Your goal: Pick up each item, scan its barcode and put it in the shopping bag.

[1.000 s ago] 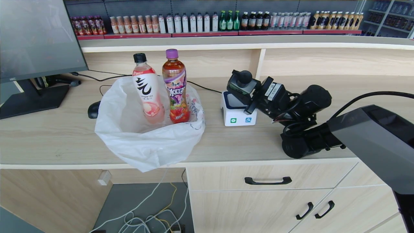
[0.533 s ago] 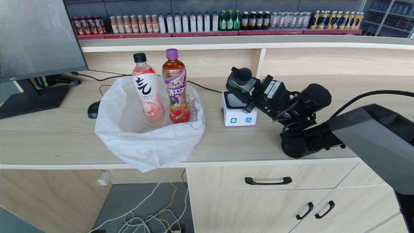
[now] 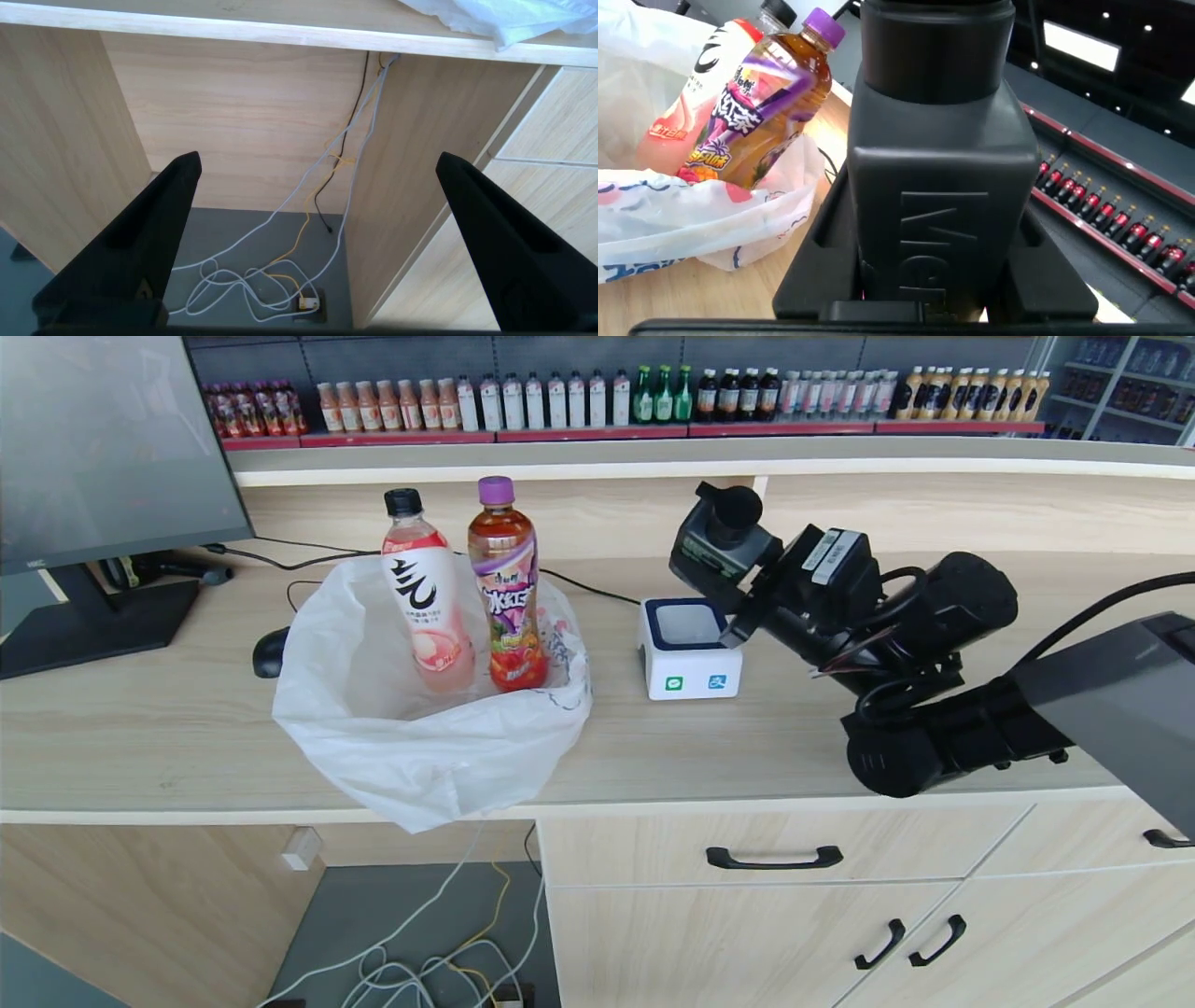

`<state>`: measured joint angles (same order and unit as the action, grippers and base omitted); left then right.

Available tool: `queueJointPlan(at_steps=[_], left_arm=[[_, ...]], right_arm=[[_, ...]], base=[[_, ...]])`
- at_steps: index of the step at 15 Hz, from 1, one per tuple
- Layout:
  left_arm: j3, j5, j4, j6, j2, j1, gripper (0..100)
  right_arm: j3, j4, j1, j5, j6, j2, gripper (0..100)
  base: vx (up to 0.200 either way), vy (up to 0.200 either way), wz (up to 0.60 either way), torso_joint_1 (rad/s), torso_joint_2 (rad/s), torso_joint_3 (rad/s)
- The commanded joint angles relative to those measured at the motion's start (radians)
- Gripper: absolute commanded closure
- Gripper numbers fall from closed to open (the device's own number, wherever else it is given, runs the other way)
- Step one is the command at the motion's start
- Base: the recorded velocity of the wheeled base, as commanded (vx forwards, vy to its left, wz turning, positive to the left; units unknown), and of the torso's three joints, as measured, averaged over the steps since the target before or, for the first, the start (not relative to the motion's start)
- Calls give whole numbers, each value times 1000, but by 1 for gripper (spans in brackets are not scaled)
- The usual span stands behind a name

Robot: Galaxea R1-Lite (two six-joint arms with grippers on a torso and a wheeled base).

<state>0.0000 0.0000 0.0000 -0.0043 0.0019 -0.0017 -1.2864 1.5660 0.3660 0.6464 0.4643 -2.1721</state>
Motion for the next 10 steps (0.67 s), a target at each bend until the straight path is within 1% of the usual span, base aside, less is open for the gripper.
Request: queueJointPlan(at_steps=[1, 3, 6, 7, 8, 9, 10], left_arm=[[0, 0, 0, 0, 0, 0, 0], [0, 0, 0, 0, 0, 0, 0], [0, -2, 0, 1, 0, 0, 0], [0, 0, 0, 1, 0, 0, 0], [0, 0, 0, 0, 0, 0, 0], [0, 0, 0, 0, 0, 0, 0], [0, 0, 0, 0, 0, 0, 0]], right_arm=[[147, 5, 8, -19, -15, 138, 100], [271, 5, 4, -28, -30, 207, 100], [480, 5, 8, -99, -108, 310, 100], [576, 5, 4, -140, -171, 368, 100], [630, 5, 1, -194, -225, 408, 100], [703, 5, 1, -287, -303, 462, 100], [726, 5, 1, -321, -332, 480, 100]], base=[[0, 0, 0, 0, 0, 0], [0, 0, 0, 0, 0, 0], [0, 0, 0, 0, 0, 0], [0, 0, 0, 0, 0, 0], [0, 0, 0, 0, 0, 0], [0, 0, 0, 0, 0, 0], [0, 0, 0, 0, 0, 0]])
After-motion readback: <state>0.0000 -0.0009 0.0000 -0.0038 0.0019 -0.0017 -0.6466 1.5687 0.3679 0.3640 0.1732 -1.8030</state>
